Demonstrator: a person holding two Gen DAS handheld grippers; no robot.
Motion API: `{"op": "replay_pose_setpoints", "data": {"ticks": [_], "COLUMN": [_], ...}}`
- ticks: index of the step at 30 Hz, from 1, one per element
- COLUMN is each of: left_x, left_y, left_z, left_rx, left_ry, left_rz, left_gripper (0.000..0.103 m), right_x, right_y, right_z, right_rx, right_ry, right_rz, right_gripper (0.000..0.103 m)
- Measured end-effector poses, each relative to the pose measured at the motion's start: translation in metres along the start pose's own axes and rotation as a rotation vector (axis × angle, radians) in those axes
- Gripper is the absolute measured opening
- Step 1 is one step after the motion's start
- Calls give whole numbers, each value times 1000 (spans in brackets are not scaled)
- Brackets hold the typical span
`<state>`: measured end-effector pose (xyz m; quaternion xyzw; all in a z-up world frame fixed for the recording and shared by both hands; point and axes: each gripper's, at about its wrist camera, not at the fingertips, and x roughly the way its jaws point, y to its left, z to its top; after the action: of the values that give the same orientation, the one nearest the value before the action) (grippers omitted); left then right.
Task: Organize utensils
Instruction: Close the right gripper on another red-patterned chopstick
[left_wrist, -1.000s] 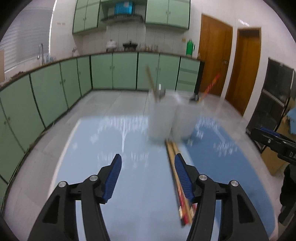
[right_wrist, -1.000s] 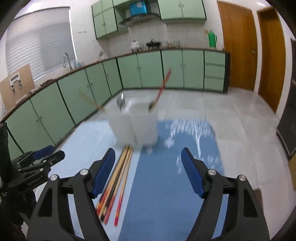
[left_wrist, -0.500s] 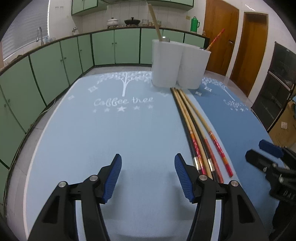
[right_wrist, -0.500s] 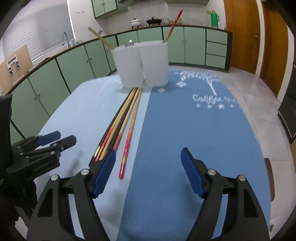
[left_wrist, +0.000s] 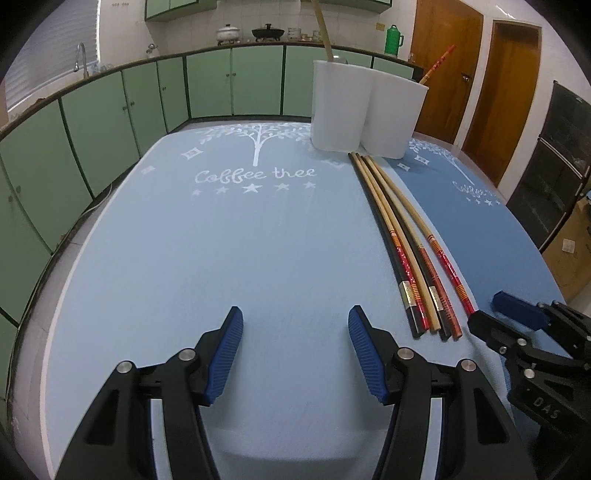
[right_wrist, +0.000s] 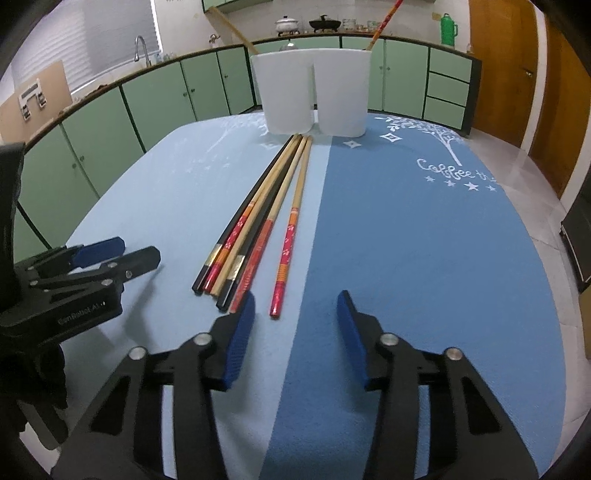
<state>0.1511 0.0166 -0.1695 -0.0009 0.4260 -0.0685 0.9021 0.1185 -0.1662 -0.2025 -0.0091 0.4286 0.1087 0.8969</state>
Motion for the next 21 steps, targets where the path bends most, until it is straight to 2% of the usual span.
{"op": "replay_pose_setpoints", "data": {"ticks": [4, 6, 9, 21], "left_x": [0, 0, 0, -6], "left_y": [-1, -3, -8, -33], "left_z": [-1, 0, 0, -5], "left_rx": [6, 7, 18, 64], "left_ry": [1, 3, 5, 14], "left_rz": [-2, -7, -14, -71], "left_gripper": [59, 60, 60, 61], "right_x": [3, 4, 5, -2], "right_y": [3, 4, 4, -19], "right_z": [0, 0, 1, -2], "right_rx": [-12, -15, -24, 34], "right_ry": [12, 16, 20, 14], "right_rz": [-6, -5, 6, -9], "right_gripper": [29, 17, 6, 5]}}
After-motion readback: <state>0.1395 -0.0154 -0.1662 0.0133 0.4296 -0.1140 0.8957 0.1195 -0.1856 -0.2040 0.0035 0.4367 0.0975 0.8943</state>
